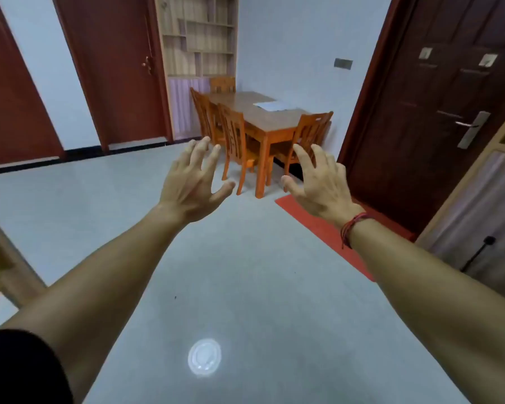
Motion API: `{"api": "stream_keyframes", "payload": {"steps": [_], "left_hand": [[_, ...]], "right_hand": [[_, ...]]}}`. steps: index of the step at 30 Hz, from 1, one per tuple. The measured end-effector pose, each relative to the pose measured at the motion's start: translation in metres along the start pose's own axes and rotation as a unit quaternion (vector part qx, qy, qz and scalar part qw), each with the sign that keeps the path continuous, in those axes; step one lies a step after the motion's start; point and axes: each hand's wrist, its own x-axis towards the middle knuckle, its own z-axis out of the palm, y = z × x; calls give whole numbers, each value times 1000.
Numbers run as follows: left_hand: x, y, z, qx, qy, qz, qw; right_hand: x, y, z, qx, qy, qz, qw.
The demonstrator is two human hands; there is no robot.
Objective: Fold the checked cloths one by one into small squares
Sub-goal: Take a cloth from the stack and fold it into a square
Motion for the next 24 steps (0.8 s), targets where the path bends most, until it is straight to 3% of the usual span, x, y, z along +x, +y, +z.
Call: {"api": "stream_keyframes", "payload": {"steps": [18,24], "left_hand": [[174,-115,184,9,-104,-25,994],[273,-147,254,17,-117,-57,991]], "right_hand": [[213,43,197,16,-61,31,998],[315,82,268,30,-65,20,997]]}}
